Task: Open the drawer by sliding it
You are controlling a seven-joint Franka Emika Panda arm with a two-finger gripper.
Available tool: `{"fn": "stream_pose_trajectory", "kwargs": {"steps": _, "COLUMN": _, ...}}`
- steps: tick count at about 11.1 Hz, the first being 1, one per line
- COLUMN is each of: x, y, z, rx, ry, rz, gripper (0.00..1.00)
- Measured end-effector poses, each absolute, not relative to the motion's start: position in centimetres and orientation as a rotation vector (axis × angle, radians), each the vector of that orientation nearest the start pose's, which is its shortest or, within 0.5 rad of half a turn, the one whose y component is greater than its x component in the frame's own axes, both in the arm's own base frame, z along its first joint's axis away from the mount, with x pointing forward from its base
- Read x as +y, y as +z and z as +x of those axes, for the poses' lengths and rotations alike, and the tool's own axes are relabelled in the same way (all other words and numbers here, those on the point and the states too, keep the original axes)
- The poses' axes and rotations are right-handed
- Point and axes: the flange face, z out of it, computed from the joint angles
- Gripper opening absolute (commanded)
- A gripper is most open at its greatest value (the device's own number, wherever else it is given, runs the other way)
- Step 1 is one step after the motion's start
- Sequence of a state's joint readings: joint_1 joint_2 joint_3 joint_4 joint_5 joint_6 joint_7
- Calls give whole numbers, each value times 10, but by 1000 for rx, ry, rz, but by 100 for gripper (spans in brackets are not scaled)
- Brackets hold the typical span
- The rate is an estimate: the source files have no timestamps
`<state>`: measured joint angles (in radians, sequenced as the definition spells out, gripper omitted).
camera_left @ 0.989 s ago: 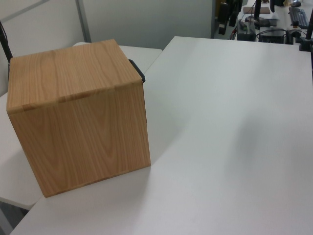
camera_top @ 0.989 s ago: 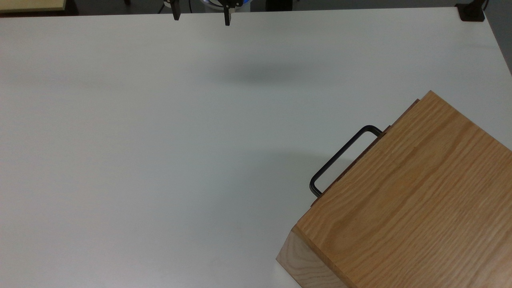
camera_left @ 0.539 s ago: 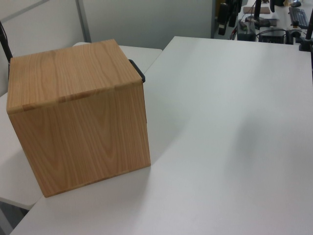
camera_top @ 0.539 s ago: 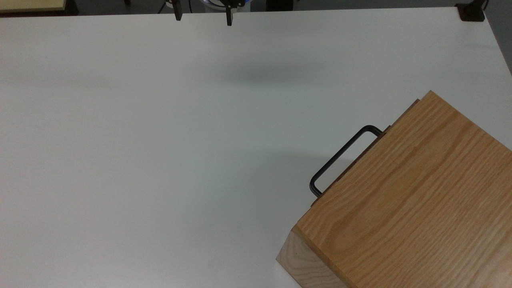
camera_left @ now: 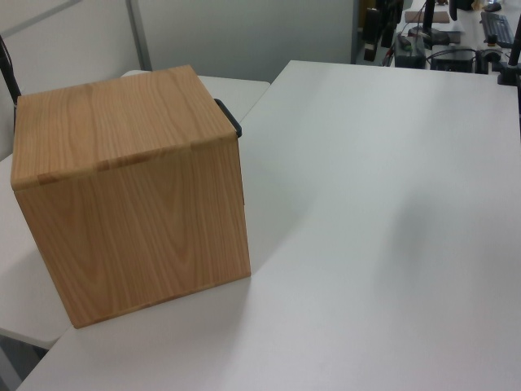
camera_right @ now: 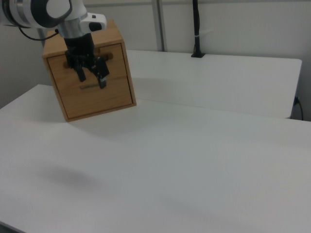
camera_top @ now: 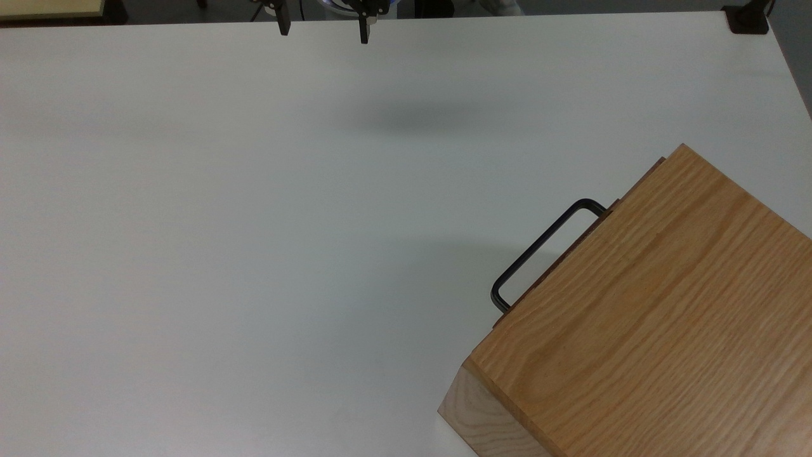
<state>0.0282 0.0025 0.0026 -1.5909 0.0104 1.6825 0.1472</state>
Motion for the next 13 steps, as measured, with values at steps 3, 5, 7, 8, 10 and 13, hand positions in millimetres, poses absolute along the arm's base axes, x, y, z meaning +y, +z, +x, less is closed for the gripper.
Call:
{"fn": "stream_pose_trajectory", "kwargs": {"steps": 3, "x": 26, "y": 601, "z": 572, "rx": 247, "ry": -67, "rz": -3104, "gripper": 100}}
{"fn": "stream_pose_trajectory", "kwargs": {"steps": 5, "x": 44, "y": 596, "z": 582, "rx": 523, "ry": -105, "rz": -3025, "gripper": 100}}
{"fn": "stream_pose_trajectory", "kwargs": {"steps": 7, "x": 76, "y": 589, "z": 597, "rx": 769, "ry": -201, "rz": -2924, "gripper": 100}}
{"fn": "stream_pose_trajectory", "kwargs": {"steps": 8, "x": 91, "y": 584, "z": 608, "rx": 905, "ry": -267, "rz": -2840, "gripper": 100}}
{"fn": "stream_pose_trajectory", "kwargs": {"steps": 10, "x": 114, "y": 575, "z": 628, "rx": 1047, "ry": -370, "rz": -2695, "gripper": 95}}
{"fn": "stream_pose_trajectory", "kwargs": {"steps": 13, "x": 143, "y": 571, "z": 652, "rx": 1068, "ry": -498, "rz": -2537, "gripper": 48}}
